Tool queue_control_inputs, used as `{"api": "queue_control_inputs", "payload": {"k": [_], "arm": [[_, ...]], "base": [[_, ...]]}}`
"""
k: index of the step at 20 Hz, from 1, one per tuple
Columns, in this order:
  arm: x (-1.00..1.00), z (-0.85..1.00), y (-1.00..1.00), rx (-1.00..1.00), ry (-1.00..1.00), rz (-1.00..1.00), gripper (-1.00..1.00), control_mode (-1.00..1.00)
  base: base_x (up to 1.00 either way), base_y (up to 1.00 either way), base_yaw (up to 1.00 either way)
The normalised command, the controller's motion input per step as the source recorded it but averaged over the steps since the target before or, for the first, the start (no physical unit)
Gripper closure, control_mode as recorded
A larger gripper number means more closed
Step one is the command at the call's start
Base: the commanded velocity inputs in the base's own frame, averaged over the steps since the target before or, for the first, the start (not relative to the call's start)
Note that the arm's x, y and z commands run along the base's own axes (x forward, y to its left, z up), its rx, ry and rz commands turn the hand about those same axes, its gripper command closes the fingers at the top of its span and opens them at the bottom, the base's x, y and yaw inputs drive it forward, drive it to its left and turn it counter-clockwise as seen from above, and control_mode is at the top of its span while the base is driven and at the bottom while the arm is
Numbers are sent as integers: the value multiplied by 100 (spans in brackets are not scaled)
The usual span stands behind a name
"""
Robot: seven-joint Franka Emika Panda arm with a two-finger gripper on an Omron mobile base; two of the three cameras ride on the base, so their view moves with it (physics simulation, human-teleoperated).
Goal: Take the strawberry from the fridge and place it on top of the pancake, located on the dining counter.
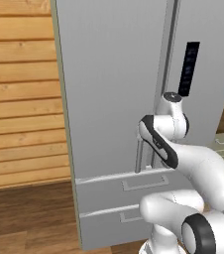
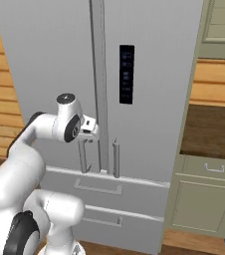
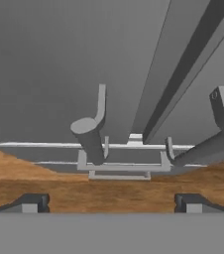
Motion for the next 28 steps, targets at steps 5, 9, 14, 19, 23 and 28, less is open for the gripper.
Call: {"api": "queue_control_inputs", "payload": {"k": [5, 9, 14, 19, 23, 28], "arm": [[30, -3, 6, 6, -2, -4, -100, -100], [30, -20, 16, 4, 0, -2, -100, -100], [37, -30, 7, -1, 0, 0, -100, -100], [32, -35, 9, -3, 2, 0, -100, -100], [3, -31, 7, 0, 3, 0, -100, -100], [5, -37, 5, 0, 1, 0, -100, -100]], "base": [[0, 0, 0], [0, 0, 0], [0, 0, 0], [0, 0, 0], [0, 0, 0], [0, 0, 0]]}}
